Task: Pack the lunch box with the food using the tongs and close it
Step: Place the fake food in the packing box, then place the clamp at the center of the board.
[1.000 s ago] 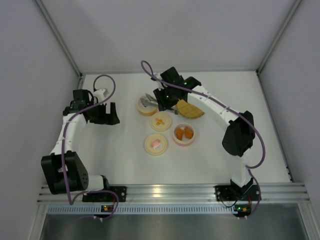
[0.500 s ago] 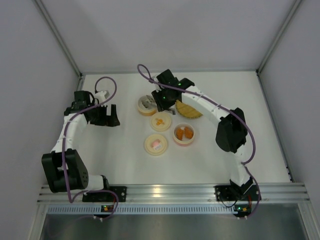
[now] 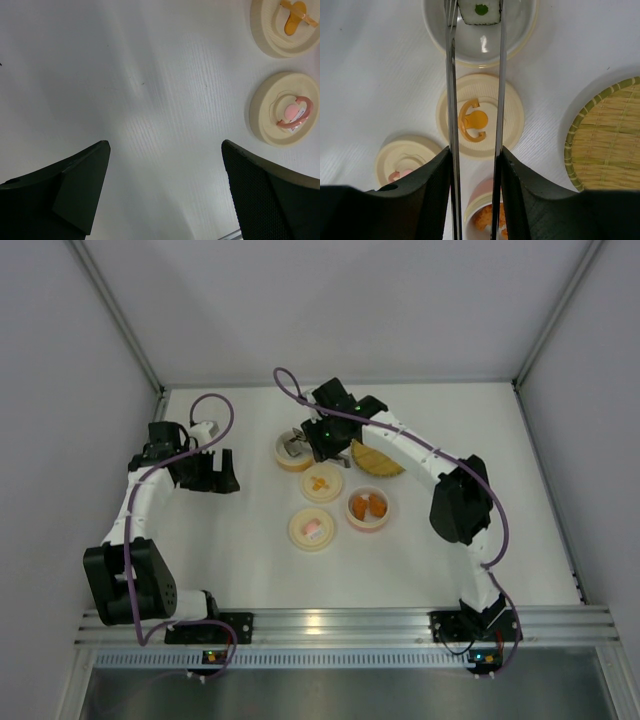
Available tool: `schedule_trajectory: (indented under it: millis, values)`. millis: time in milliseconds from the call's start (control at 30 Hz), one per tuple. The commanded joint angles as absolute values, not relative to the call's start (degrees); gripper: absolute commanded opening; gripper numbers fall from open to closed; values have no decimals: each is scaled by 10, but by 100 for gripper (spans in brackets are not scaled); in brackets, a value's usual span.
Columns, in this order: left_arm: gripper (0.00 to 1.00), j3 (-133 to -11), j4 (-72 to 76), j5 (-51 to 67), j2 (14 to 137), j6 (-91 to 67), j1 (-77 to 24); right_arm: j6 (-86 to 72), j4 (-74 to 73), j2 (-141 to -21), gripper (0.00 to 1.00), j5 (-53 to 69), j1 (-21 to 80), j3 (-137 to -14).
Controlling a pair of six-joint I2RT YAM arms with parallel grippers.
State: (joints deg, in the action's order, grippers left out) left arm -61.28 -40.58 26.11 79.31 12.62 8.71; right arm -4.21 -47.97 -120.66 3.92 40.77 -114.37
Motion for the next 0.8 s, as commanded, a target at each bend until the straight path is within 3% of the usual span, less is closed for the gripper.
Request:
schedule_trajectory:
  millis: [0, 233, 467, 667, 767]
  values:
    - [98, -610, -390, 269, 795, 136, 90, -38, -446, -1205, 40, 32, 415, -1177]
    - [98, -607, -391, 266, 791, 139, 90, -41, -452, -1201, 41, 38, 415, -1185]
    - [98, -629, -408, 271, 773, 141, 90, -47, -459, -1102, 40, 33, 403, -1173]
    - [98, -654, -416, 256, 746, 152, 90, -48, -442, -954, 40, 40, 311, -1031]
    - [98, -666, -420, 253, 744, 153, 90, -36, -449, -896, 39, 67, 199, -963]
